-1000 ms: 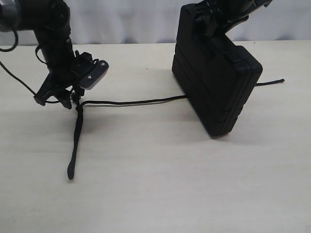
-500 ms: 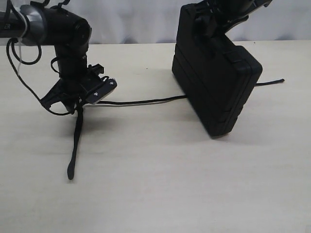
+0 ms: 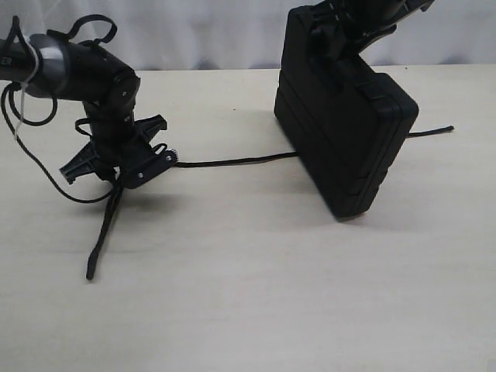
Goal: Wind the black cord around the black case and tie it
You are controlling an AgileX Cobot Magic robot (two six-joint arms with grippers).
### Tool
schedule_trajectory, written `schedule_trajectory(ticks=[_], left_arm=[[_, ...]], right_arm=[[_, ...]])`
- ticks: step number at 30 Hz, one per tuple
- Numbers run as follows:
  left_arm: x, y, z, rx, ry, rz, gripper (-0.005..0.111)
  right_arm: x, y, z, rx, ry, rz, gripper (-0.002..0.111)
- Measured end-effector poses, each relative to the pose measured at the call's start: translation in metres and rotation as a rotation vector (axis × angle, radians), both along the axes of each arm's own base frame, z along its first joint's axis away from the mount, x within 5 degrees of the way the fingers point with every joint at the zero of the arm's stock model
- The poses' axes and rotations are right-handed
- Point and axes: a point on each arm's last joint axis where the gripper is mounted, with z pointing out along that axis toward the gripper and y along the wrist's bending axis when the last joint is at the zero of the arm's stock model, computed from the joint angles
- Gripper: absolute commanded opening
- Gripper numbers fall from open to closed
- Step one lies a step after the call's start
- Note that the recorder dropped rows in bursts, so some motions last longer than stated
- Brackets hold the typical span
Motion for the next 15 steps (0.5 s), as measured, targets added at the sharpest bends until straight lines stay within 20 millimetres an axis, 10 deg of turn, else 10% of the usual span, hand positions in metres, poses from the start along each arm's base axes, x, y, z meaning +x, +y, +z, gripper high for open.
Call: schedule_trajectory(ticks=[4,15], left_arm=[[-0.001,0.001,0.000,-0.004,-0.009,0.026,0.000],[-0.008,-0.011,0.005,-0.236,0.003,0.590,0.000]], right_arm=[[0.000,0.000,0.000,-0.001,0.000,0.002,0.004],[0.000,0.000,0.000,-0.003,-0.001,0.007,0.004]])
